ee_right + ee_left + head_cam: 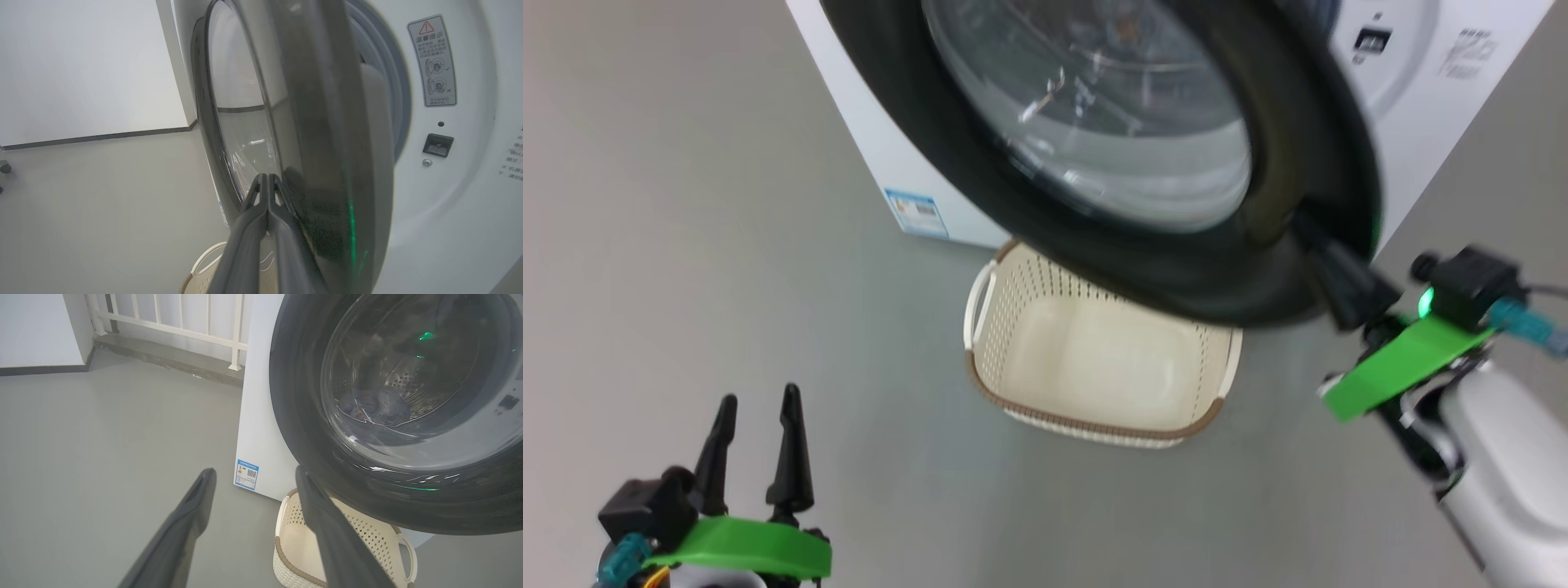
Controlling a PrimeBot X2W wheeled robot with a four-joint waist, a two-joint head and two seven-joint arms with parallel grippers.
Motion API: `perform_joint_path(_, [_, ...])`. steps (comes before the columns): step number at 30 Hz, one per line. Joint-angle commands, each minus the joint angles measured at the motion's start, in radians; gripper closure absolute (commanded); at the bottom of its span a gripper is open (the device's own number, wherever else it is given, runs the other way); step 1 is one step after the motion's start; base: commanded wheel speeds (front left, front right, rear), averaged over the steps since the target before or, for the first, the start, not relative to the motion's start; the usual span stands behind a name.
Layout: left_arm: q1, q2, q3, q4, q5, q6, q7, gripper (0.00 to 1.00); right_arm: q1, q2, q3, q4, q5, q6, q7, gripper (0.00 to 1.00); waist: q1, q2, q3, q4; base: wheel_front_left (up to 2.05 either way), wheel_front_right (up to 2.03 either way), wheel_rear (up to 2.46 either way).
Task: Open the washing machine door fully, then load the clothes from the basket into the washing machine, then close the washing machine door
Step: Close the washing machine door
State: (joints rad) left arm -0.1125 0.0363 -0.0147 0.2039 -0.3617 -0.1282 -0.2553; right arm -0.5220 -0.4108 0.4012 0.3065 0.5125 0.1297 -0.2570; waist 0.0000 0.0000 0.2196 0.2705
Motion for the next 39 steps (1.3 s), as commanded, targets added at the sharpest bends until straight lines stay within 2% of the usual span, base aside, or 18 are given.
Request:
perform_joint_path(1, [-0.035,0.014,0.031,-0.028,-0.009,-0.002,-0.006,0.0,-0.028,-0.014,-0.015,-0.01,-0.006,0.001,-0.005,1.0,0.0,0.0,0.063,0.01,0.0,0.0,0.0])
perform_joint_path(19, [-0.101,0.015,0.021,-0.036,-0.03,-0.002,-0.006,0.0,-0.328,-0.091,-0.148,0.133,0.008,0.001,-0.005,1.0,0.0,0.0,0.199,0.057,0.0,0.0,0.0])
perform_joint_path(26, [-0.104,0.015,0.02,-0.023,-0.032,-0.002,-0.006,0.0,-0.402,-0.067,-0.258,0.221,-0.068,0.001,-0.005,1.0,0.0,0.0,0.181,0.067,0.0,0.0,0.0])
perform_joint_path(35, [-0.09,0.015,0.02,-0.012,-0.032,-0.002,-0.006,0.0,-0.338,-0.016,-0.234,0.211,-0.087,0.001,-0.005,1.0,0.0,0.0,0.125,0.046,0.0,0.0,0.0])
perform_joint_path(36, [-0.09,0.015,0.02,-0.012,-0.031,-0.002,-0.006,0.0,-0.327,-0.01,-0.234,0.205,-0.087,0.001,-0.005,0.85,0.0,0.0,0.118,0.041,0.0,0.0,0.0])
perform_joint_path(39, [-0.086,0.018,0.02,-0.007,-0.028,-0.002,-0.006,0.0,-0.288,0.007,-0.231,0.183,-0.083,0.001,-0.005,0.56,0.0,0.0,0.094,0.023,0.0,0.0,0.0])
